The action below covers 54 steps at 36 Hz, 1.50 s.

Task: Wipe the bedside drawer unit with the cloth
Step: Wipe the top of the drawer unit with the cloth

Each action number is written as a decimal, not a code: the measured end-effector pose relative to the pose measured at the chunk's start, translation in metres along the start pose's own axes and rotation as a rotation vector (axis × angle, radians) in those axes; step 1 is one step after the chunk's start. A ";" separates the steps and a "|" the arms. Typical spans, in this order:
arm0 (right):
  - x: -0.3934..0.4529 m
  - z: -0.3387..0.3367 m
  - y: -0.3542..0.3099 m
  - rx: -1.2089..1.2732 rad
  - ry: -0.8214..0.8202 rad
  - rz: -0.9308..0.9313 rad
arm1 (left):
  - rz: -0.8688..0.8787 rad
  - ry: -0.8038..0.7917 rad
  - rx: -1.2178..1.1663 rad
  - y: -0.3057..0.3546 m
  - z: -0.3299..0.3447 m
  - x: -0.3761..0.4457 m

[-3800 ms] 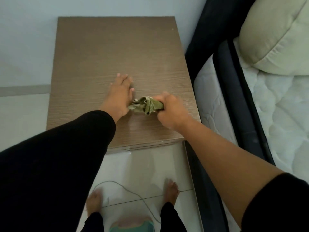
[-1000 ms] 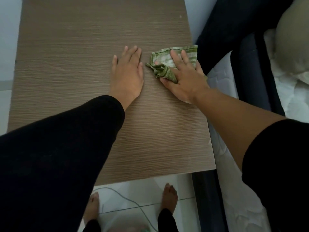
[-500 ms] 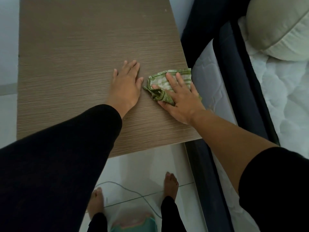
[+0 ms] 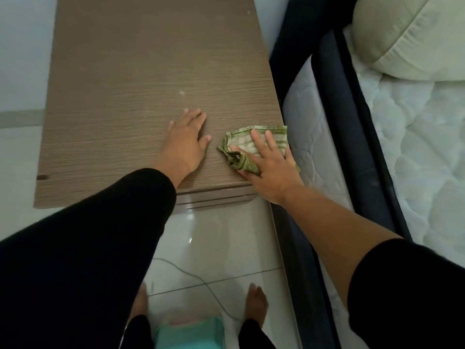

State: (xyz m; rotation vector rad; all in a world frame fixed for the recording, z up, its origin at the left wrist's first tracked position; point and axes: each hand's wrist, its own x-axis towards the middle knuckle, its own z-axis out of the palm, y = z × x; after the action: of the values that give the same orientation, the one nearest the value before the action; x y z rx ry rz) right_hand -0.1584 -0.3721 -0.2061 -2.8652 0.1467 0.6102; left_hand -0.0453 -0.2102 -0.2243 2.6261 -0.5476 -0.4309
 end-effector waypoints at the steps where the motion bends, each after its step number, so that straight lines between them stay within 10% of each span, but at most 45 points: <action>1: -0.004 0.002 0.000 0.005 -0.001 -0.001 | -0.009 0.008 -0.001 0.002 0.003 -0.004; 15: -0.054 0.042 -0.040 0.235 0.212 -0.083 | 0.165 -0.036 0.031 -0.013 0.001 -0.033; 28: 0.001 -0.034 -0.049 0.246 0.964 -0.137 | 0.065 -0.045 0.067 -0.031 -0.037 -0.008; 39: 0.039 -0.033 -0.004 0.183 0.526 0.253 | 0.167 0.026 0.135 -0.024 -0.030 0.037; 54: 0.003 0.015 0.014 0.120 0.567 0.264 | 0.303 0.046 0.175 0.013 0.022 0.027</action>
State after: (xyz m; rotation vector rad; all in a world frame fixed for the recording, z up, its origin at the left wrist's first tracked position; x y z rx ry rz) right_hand -0.1632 -0.3829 -0.2234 -2.8352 0.6289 -0.1873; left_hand -0.0335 -0.2398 -0.2430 2.6454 -0.9903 -0.2357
